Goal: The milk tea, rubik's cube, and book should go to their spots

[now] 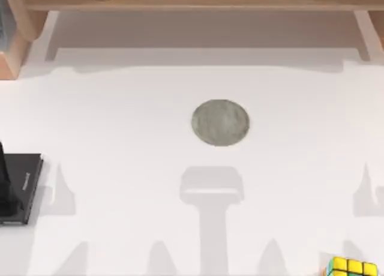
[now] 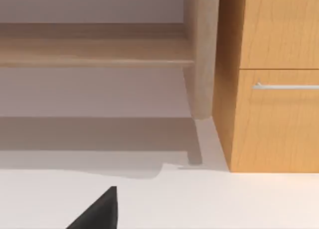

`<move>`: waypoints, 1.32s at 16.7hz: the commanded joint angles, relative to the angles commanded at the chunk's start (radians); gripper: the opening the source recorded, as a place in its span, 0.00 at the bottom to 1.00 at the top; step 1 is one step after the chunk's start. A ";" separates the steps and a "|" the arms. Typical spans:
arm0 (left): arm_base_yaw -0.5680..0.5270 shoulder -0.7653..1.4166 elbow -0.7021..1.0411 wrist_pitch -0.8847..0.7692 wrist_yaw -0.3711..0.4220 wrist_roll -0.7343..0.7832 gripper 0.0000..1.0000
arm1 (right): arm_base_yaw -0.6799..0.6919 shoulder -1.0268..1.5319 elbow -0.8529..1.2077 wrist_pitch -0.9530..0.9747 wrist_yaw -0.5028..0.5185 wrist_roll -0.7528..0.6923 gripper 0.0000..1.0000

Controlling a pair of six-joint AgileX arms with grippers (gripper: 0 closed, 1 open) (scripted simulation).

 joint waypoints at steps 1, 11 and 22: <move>0.000 0.000 0.000 0.000 0.000 0.000 1.00 | 0.000 0.000 0.000 0.000 0.000 0.000 1.00; -0.109 0.472 0.333 0.256 -0.094 0.004 1.00 | 0.000 0.000 0.000 0.000 0.000 0.000 1.00; -0.281 1.599 0.888 0.658 -0.241 0.003 1.00 | 0.000 0.000 0.000 0.000 0.000 0.000 1.00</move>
